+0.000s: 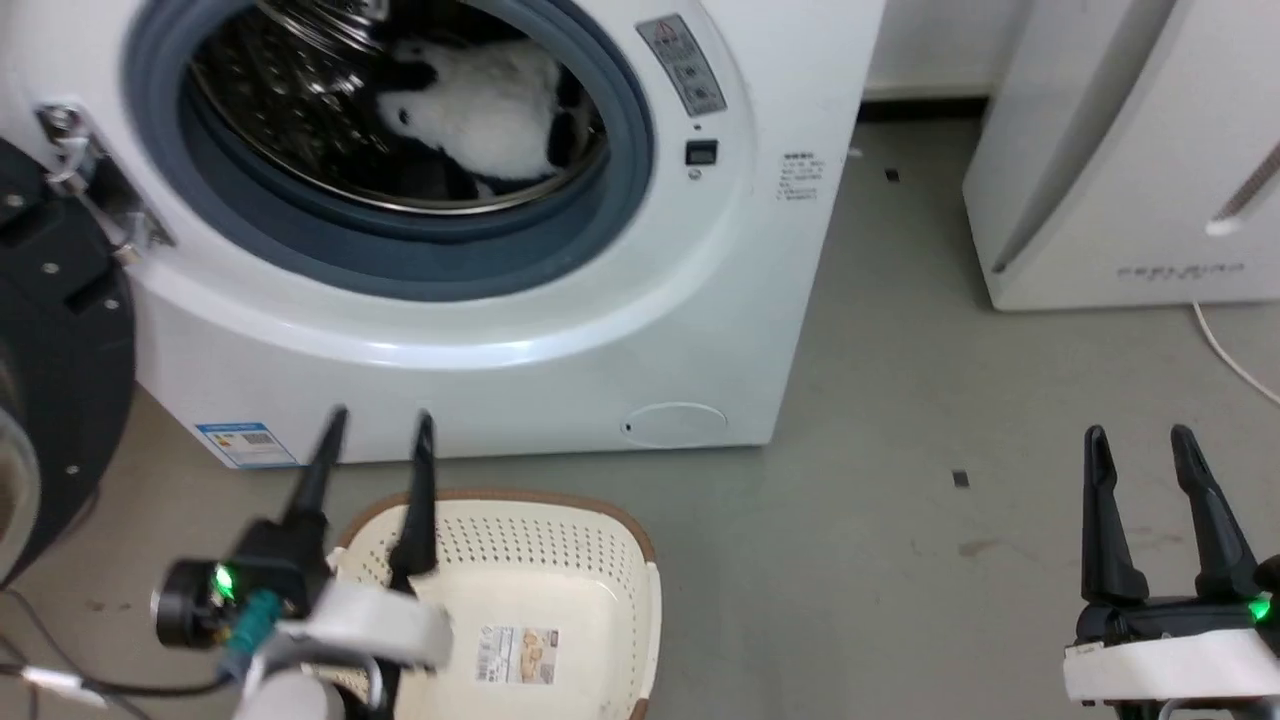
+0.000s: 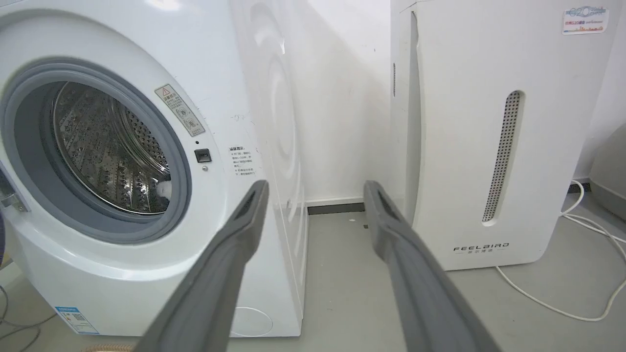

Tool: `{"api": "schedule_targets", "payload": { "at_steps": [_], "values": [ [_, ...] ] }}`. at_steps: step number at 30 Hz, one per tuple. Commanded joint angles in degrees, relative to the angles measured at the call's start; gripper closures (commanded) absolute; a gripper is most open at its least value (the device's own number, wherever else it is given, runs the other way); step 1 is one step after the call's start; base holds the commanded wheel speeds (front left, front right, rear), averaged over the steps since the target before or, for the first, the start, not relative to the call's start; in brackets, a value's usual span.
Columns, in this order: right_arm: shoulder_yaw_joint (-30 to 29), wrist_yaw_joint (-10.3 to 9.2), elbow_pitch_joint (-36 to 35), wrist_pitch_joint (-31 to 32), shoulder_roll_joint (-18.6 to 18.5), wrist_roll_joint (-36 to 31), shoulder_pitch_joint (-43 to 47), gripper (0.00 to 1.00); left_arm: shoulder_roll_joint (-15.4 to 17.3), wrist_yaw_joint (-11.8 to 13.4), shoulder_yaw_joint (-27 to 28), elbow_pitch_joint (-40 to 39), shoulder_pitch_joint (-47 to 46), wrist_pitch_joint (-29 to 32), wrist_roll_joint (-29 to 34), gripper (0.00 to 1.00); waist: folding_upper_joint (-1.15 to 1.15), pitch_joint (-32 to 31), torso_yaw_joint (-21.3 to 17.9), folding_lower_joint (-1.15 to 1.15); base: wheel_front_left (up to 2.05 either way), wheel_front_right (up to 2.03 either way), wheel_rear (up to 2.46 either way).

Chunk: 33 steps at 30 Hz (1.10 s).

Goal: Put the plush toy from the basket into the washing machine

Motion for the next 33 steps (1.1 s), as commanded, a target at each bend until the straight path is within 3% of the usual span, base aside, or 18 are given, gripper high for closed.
{"api": "schedule_targets", "payload": {
  "at_steps": [1, 16, 17, 33],
  "values": [
    [0.09, -0.05, 0.34, -0.26, -0.03, -0.13, 1.17, 0.0, -0.35, 0.08, -0.4, -0.36, 2.07, -0.24, 1.27, 0.0, 0.0, -1.38, 1.04, 0.01, 0.0, 0.0, 0.0],
    [1.22, -0.05, 1.71, -0.26, -0.03, 0.49, 3.13, 0.0, -4.17, -0.64, 1.84, -2.88, 8.39, -0.25, 4.18, 0.0, 0.0, -3.66, 2.36, 0.01, 0.0, 0.0, 0.0],
    [1.17, -0.01, 1.52, 0.02, 0.0, 0.21, 2.38, 1.0, -4.22, -0.6, 1.75, -2.55, 7.89, 0.02, 4.05, 1.0, 0.0, -3.68, 2.36, 0.01, 0.0, 0.0, 0.0],
    [1.73, -0.01, 1.67, 1.42, 0.0, -0.74, 2.14, 1.0, -4.66, -0.85, 2.39, -2.94, 8.01, 1.5, 4.91, 1.0, 0.0, -4.14, 2.37, 0.01, 0.0, 0.0, 0.0]
  ]
}}
